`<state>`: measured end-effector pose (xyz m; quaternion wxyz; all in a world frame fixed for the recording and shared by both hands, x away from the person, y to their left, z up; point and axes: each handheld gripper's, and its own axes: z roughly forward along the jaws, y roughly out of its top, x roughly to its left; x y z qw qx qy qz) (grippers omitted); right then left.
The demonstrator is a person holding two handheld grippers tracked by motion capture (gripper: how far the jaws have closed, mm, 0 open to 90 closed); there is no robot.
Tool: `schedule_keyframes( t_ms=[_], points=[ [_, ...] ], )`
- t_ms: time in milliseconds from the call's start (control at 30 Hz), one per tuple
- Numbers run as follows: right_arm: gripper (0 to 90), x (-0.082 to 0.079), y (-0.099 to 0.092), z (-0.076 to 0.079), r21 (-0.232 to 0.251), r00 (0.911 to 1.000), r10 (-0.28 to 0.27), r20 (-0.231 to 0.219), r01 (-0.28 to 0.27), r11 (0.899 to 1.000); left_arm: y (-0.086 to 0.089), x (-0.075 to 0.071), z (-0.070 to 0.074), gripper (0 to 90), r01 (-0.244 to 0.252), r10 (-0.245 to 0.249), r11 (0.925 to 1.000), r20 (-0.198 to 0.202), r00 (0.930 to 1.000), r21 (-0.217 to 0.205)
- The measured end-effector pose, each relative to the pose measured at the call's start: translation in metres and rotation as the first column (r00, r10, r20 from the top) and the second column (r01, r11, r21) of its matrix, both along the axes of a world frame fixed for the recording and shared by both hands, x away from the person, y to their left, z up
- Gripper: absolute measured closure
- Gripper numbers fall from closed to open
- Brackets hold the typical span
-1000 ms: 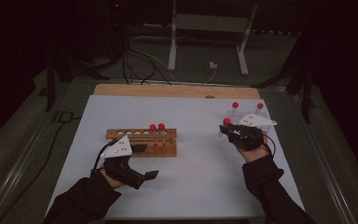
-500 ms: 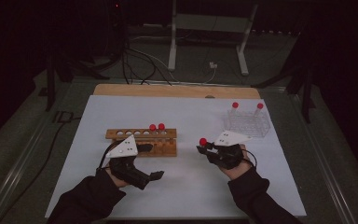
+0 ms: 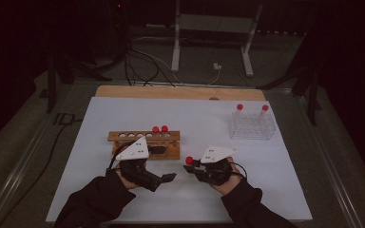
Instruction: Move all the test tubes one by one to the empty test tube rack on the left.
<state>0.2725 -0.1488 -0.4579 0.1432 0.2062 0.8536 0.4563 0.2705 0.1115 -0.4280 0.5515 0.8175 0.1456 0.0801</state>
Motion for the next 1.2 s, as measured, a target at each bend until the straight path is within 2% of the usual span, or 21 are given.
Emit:
schedule_keyframes(
  t_ms=[233, 600, 1100, 1200],
  points=[
    [75.0, -0.004, 0.006, 0.000, 0.002, 0.9996, 0.026, -0.006, -0.026, 1.000, -0.012, 0.000, 0.001, 25.0, 0.028, -0.028, 0.9996, 0.018, 0.9995, 0.008],
    [75.0, -0.008, 0.009, 0.001, 0.003, 0.9988, 0.048, -0.005, -0.048, 0.999, -0.029, 0.003, -0.005, 45.8, 0.033, -0.034, 0.9987, 0.045, 0.9984, 0.039],
    [75.1, -0.009, 0.010, 0.001, 0.004, 0.9988, 0.049, -0.006, -0.049, 0.999, -0.038, 0.004, -0.011, 69.8, 0.033, -0.038, 0.9967, 0.067, 0.9970, 0.074],
    [75.0, -0.008, 0.010, 0.001, 0.007, 0.9989, 0.047, -0.006, -0.047, 0.999, -0.038, 0.004, -0.011, 71.2, 0.032, -0.038, 0.9969, 0.075, 0.9965, 0.072]
  ],
)
